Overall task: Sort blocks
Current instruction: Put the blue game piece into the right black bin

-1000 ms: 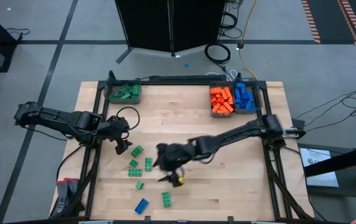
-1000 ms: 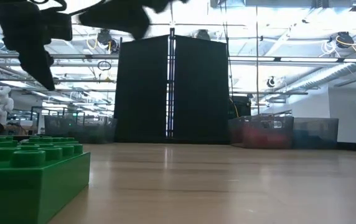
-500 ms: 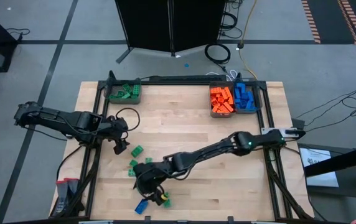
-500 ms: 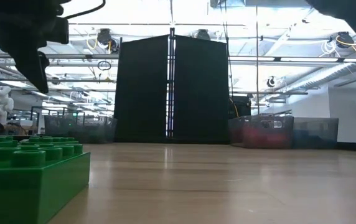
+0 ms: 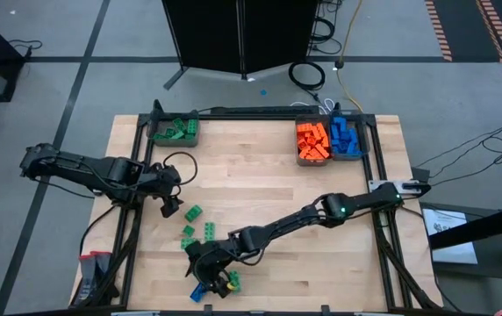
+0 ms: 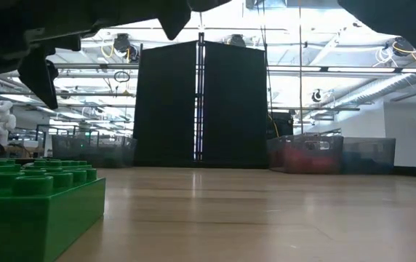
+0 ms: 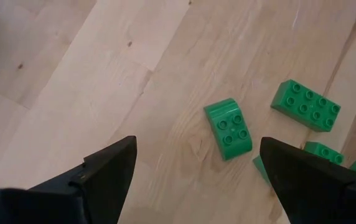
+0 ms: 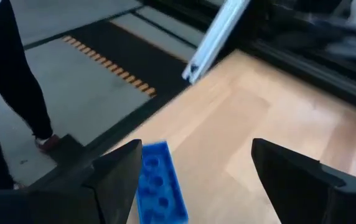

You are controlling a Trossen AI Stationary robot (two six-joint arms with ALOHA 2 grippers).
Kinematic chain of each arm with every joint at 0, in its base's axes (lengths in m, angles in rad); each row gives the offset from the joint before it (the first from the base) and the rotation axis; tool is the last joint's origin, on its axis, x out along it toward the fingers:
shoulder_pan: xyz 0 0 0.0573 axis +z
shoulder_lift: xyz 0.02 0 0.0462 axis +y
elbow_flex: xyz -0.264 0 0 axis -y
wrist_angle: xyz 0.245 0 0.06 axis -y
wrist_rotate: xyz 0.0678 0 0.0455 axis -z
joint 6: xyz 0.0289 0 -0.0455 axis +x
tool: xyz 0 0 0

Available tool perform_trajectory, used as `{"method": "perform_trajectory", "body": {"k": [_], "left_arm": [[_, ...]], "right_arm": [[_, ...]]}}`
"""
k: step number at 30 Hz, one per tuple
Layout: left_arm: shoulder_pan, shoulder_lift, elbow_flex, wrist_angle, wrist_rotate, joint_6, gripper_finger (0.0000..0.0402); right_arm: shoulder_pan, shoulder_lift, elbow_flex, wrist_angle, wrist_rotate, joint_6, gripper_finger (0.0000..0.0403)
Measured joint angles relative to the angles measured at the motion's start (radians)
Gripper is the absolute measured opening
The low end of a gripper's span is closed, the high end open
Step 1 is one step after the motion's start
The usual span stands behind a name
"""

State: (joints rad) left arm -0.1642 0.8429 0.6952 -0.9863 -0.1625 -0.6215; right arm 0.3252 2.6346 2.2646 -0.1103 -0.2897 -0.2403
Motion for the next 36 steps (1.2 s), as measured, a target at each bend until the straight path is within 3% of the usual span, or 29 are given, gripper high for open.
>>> {"method": "perform_trajectory", "body": {"k": [13,19,28,36], "left_arm": [[0.0,0.0,0.0,0.0,-0.011,0.008,0.0343],[0.0,0.0,0.0,0.0,-0.012,0.025,0.0343],[-0.001,0.0,0.0,0.005,-0.052,0.027,0.0343],[0.0,0.0,0.0,0.005,-0.052,0.027,0.0343]], "right_arm": [[-0.001,0.042,0.0,0.086,-0.005,-0.09,0.0297],[0.005,0.065,-0.001,0.038,-0.057,-0.148,0.0292],[0.002,0.069,-0.001,-0.084,-0.052,-0.261,0.0261],[0.002,0.071,0.001,-0.127,-0.049,-0.264,0.0248]]}}
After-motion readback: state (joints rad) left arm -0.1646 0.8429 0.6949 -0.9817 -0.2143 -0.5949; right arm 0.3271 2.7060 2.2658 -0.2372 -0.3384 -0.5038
